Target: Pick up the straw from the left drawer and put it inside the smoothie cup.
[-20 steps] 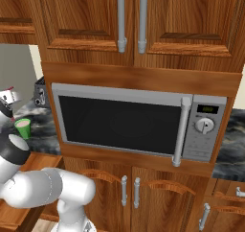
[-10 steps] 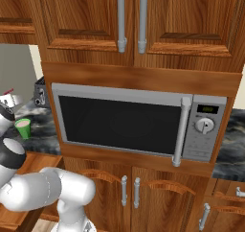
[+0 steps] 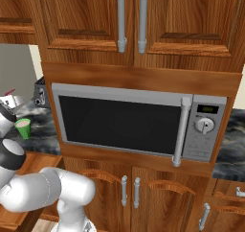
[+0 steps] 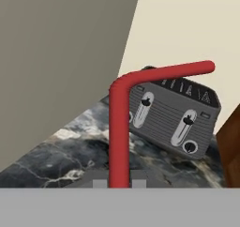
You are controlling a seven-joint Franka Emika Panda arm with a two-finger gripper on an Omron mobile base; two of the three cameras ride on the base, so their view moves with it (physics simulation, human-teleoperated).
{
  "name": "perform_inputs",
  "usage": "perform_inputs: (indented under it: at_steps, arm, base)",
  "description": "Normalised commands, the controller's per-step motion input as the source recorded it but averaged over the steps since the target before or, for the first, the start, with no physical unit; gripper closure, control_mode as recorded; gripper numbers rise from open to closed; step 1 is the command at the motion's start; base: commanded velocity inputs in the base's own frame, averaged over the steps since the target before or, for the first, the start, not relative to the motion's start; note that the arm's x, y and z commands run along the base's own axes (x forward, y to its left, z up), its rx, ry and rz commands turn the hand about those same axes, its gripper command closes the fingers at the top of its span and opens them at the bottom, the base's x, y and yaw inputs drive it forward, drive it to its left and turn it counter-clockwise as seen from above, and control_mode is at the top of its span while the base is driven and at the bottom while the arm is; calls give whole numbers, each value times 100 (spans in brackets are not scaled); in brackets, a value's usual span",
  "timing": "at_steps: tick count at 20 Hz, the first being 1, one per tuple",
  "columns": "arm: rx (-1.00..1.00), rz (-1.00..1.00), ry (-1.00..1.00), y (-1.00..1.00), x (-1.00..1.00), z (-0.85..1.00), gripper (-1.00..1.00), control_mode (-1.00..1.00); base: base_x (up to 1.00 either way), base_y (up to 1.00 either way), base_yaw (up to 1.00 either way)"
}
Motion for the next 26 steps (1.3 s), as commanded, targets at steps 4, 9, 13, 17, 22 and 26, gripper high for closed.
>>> perform_inputs:
  at_steps: [4, 9, 13, 17, 22, 26]
  arm:
    - [0, 0, 0, 0, 0, -10, 100, -100]
    - [1, 0, 0, 0, 0, -19, 100, -100]
    - [0, 0, 0, 0, 0, -21, 100, -100]
    - [0, 0, 0, 0, 10, -4, 100, -100]
    - [0, 0, -1, 0, 16, -1, 100, -100]
    - [0, 0, -1, 0, 14, -2, 100, -100]
  base:
    - [0, 0, 0]
    - [0, 0, 0]
    - [0, 0, 0]
    - [0, 0, 0]
    - [0, 0, 0]
    - [0, 0, 0]
